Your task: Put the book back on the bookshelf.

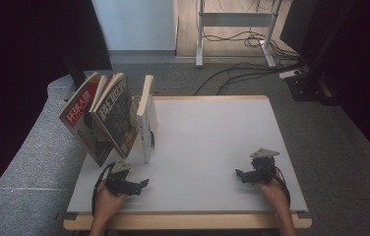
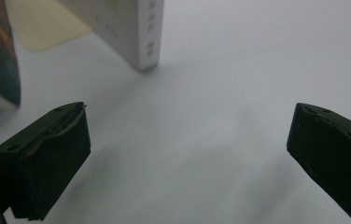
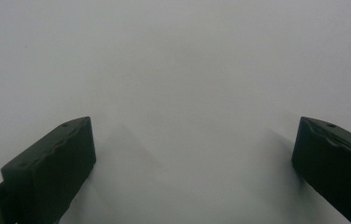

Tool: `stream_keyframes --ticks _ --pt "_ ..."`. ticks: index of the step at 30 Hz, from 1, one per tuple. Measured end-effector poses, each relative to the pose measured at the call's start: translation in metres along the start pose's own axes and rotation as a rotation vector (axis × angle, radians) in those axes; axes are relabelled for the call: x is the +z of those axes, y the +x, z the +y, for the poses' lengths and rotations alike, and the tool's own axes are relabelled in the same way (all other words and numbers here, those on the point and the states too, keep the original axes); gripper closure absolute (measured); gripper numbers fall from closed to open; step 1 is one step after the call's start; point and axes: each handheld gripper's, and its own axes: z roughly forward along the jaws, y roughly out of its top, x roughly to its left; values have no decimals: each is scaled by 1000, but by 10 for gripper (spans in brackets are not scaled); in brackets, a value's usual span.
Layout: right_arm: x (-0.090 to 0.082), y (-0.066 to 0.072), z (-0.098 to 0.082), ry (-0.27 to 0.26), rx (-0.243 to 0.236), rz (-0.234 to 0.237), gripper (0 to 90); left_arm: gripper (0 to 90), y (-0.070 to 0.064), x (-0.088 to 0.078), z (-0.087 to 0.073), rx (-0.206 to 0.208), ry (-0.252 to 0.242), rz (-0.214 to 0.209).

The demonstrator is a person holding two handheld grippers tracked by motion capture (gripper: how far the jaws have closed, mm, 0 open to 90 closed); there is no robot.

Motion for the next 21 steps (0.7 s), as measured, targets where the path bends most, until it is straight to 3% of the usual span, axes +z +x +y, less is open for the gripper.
stream_keyframes --ticks 3,7,13,21 --pt "0 0 0 0 0 0 0 0 1 -1 0 -5 -6 -2" --pt "0 0 0 0 0 0 0 0 0 1 0 -7 24 9" --pt "0 0 0 0 0 0 0 13 -8 7 2 34 80 74" --pt "0 0 0 0 0 0 0 8 -7 7 2 31 82 72"
